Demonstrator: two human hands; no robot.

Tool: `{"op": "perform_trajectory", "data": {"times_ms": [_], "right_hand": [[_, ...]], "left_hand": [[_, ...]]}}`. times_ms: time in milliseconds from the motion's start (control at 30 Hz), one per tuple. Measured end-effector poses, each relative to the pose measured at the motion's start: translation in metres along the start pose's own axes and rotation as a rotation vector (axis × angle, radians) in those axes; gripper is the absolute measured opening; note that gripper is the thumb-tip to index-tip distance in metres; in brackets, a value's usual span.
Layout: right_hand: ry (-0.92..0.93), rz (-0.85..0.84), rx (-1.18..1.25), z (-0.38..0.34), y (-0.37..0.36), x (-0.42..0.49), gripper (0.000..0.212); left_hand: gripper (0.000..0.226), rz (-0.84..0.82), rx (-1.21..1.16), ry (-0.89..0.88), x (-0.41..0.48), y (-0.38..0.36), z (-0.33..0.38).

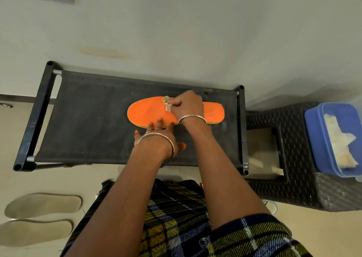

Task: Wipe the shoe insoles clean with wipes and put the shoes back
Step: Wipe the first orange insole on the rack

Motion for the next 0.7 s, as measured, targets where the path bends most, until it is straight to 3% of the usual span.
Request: {"op": "perform_trajectory", "data": {"times_ms": [233,500,700], "right_hand": [[-0.284,0.084,-0.035,0.047,0.025,0.001,0.027],[0.069,-0.013,-0.070,0.000,-0.004,0.004,0.022],[-0.278,0.098,-0.065,0.051,0.031,0.002,0.025]], "left_hand": [[0.078,-0.003,0.013,0.003,0.000,0.001,-0.001],[0.080,0.005,0.008,-0.001,0.001,0.000,0.000],[0.079,0.004,0.021,0.004,0.001,0.001,-0.001]]}}
Point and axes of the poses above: each hand's wrist, its own x-axis towards the middle knuckle, its own y-axis out of the back of the hand, z = x × y, the point moved 8 cm from there along x, towards the middle knuckle, and after that the axes turned 11 degrees about y, right-handed, at the moved point
